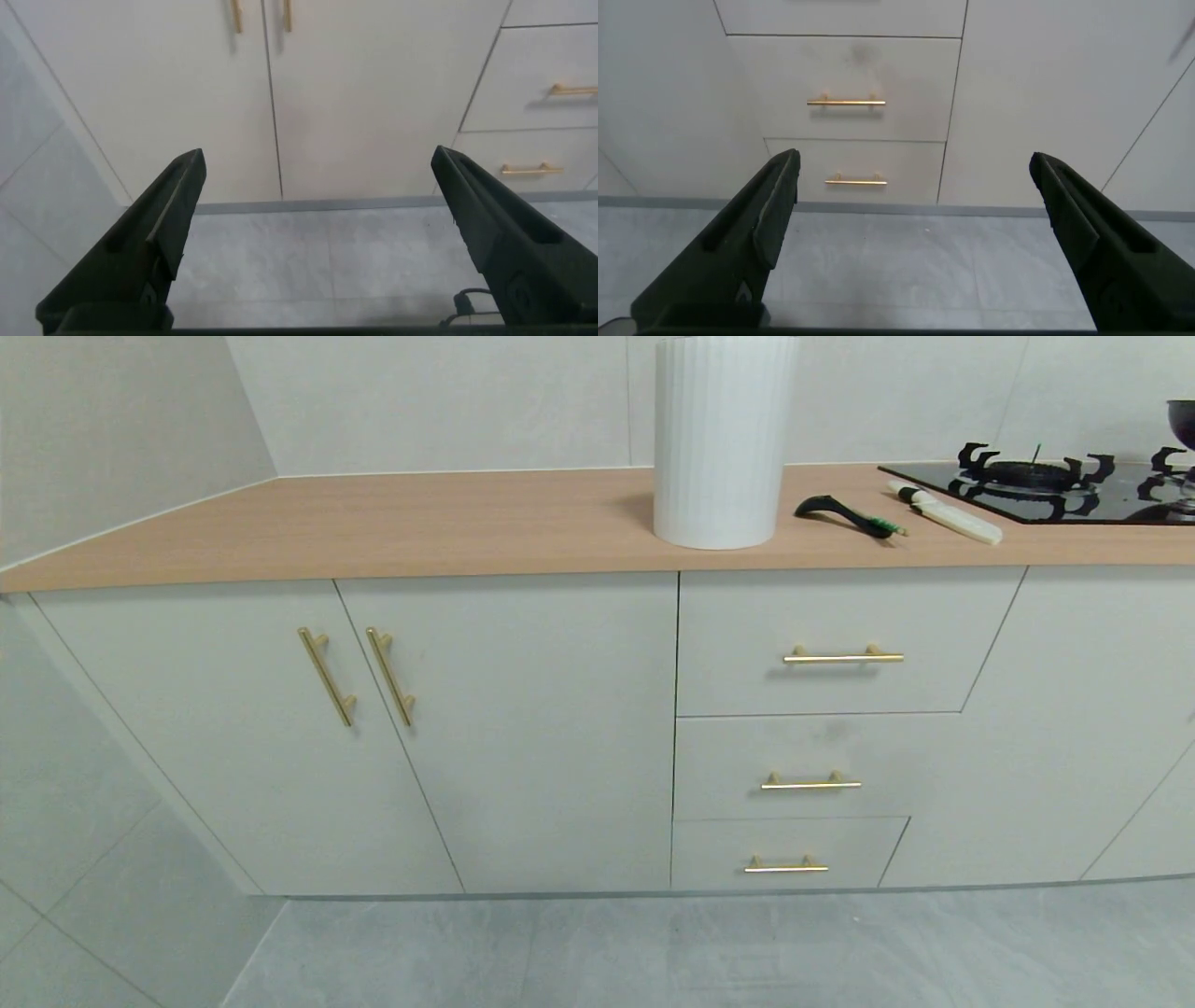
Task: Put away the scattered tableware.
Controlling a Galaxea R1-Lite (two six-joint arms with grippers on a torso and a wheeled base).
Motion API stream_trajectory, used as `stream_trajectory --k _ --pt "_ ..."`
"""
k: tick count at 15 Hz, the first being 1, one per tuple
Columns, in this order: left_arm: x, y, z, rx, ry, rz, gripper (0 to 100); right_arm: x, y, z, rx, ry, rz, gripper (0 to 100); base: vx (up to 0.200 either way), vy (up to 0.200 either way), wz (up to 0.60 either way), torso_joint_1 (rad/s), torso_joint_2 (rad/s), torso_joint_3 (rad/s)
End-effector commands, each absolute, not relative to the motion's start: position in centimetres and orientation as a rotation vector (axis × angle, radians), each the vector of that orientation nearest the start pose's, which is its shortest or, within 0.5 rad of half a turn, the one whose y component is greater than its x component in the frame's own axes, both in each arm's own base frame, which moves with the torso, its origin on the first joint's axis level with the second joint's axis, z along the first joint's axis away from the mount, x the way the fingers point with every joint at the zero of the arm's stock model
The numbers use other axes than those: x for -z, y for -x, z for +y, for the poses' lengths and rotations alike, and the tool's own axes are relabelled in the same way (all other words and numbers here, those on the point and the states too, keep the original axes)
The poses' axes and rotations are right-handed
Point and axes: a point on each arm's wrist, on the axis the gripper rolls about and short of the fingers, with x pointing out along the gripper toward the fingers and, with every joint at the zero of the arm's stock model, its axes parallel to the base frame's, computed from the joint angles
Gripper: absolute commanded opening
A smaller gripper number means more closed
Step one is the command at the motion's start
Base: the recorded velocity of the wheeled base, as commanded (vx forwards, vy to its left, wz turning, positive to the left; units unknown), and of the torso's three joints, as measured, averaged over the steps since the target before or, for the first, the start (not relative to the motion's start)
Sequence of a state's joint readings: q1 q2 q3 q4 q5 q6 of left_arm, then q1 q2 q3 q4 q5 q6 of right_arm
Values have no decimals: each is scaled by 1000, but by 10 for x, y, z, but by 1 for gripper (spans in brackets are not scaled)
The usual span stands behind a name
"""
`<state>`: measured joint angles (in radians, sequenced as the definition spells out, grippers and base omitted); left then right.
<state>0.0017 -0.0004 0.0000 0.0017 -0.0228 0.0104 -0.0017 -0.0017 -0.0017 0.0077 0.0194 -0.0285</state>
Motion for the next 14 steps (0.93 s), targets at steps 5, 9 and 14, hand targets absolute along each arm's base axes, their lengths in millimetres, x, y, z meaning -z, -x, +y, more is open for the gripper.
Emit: stream_trajectory --k 5,9,14 --pt "-75 23 -1 21 -11 1 100 -75 23 0 -18 29 6 100 200 0 0 -1 2 5" --pt "-75 23 -1 21 -9 0 100 -75 23 0 -18 29 6 100 50 0 0 1 1 1" --pt "-75 23 -1 21 -9 0 100 -75 23 1 -31 34 6 100 0 0 0 0 0 0"
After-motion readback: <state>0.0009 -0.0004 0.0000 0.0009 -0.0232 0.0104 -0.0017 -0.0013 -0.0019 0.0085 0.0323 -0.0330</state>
